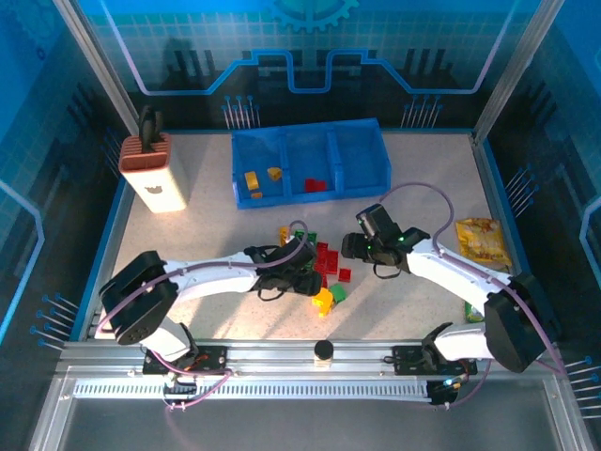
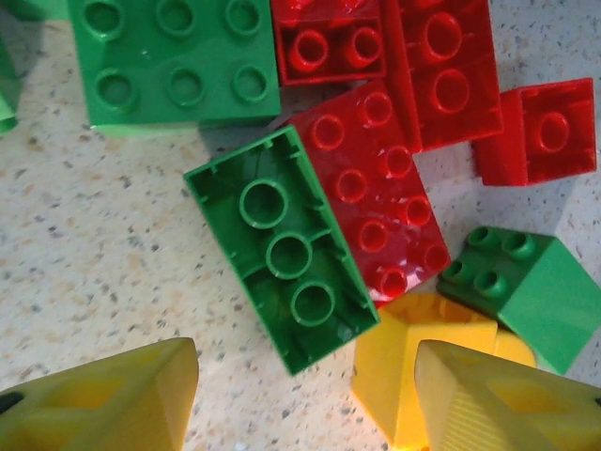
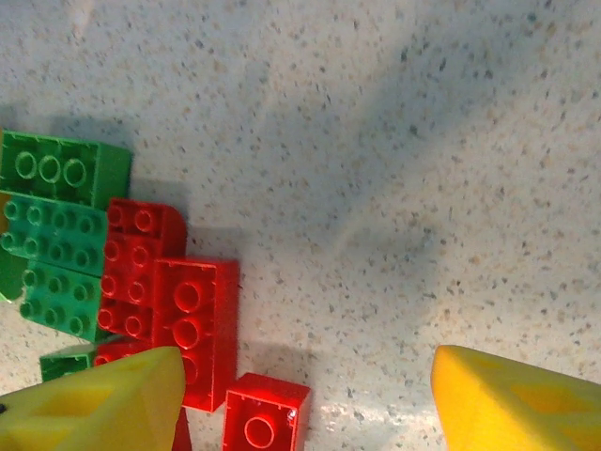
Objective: Sort the legos into containers by color
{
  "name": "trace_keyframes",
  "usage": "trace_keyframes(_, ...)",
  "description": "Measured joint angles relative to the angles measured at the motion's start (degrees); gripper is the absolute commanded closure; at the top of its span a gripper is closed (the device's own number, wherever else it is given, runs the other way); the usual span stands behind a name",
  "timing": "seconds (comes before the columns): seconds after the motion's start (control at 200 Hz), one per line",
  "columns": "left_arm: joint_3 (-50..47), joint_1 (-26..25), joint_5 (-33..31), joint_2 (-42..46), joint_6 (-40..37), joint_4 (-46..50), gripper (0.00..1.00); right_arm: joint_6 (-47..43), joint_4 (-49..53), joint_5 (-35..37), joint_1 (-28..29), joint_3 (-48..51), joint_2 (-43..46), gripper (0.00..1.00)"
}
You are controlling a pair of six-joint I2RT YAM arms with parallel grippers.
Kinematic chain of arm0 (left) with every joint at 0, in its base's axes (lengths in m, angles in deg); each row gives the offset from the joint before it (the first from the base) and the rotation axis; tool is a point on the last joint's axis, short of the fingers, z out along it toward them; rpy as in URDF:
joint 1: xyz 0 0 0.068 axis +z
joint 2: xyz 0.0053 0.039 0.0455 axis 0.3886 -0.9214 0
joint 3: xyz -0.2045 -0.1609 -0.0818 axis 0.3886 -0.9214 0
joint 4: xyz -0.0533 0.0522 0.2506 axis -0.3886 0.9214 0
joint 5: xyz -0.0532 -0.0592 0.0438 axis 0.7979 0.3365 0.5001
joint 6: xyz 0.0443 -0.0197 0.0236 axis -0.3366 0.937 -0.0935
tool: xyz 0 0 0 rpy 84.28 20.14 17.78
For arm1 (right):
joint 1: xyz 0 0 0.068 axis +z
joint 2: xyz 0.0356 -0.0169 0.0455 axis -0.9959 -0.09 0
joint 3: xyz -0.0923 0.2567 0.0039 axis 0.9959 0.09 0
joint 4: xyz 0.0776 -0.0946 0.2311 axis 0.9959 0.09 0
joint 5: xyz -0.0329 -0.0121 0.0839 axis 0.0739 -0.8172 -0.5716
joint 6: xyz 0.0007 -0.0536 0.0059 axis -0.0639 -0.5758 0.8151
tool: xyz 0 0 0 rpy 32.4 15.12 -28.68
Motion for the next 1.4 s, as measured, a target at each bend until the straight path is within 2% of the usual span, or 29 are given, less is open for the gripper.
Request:
trace_keyframes(0.17,1.8,0.4,0.5,-3.0,0.8,-0.4,0.42,1.3,-1.3,-0.2,0.3,2.5,2.4,0.3)
trace_keyframes(0.365,2.8,1.7,0.9,-5.4,1.1,-1.2,0.54,2.1,-2.0,0.3,0.3,4.9,5.9,0.3)
trace_keyframes(0.64,1.0,3.2,1.3,-4.0,1.1,-2.1,0.62,2.8,-2.2,0.9,0.3,7.1,8.7,0.3)
trace_keyframes(1.126,-3.3,3.3,1.0,0.7,1.5,-1.0,0.65,3.2,-2.6,0.9,0.3,7.7,8.9,0.3)
trace_keyframes(1.166,-3.3,3.3,1.0,0.7,1.4,-1.0,0.64,3.1,-2.6,0.9,0.3,7.7,9.0,0.3)
trace_keyframes(1.236,-3.1,3.3,0.9,0.7,0.7,-0.6,0.54,3.2,-2.6,1.0,0.3,7.7,9.3,0.31)
trace_keyframes(1.401,0.6,3.3,-0.1,-2.5,0.5,2.1,0.55,3.2,-2.6,1.7,0.3,7.8,10.1,0.31)
